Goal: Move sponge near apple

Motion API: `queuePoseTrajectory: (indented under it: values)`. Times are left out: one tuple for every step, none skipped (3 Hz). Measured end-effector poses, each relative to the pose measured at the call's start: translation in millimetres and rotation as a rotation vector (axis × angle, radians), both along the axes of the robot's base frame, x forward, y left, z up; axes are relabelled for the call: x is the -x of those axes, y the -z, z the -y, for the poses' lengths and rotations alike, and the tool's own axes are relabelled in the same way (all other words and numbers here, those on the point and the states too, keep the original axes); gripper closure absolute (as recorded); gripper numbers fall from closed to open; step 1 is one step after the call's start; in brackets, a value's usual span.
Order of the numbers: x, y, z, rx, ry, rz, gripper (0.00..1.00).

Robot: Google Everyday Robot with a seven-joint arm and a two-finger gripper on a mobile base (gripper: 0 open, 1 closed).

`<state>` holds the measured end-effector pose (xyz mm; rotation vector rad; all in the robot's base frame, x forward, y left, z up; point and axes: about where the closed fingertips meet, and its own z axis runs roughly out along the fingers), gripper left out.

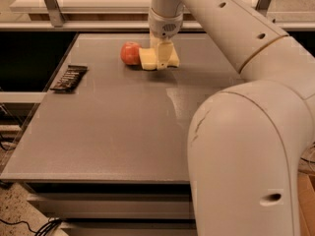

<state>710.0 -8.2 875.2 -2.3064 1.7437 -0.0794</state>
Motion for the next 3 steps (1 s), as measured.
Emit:
queuePoseTrajectory:
  values:
    - [-2.1,0.1,1.6,-0.003,0.0,-0.001,0.36]
    - [-2.9,1.0,2.6,-0.006,-0.003,-0.003,0.13]
    - [-2.8,2.0,2.9,-0.008,-0.005,-0.007,0.0]
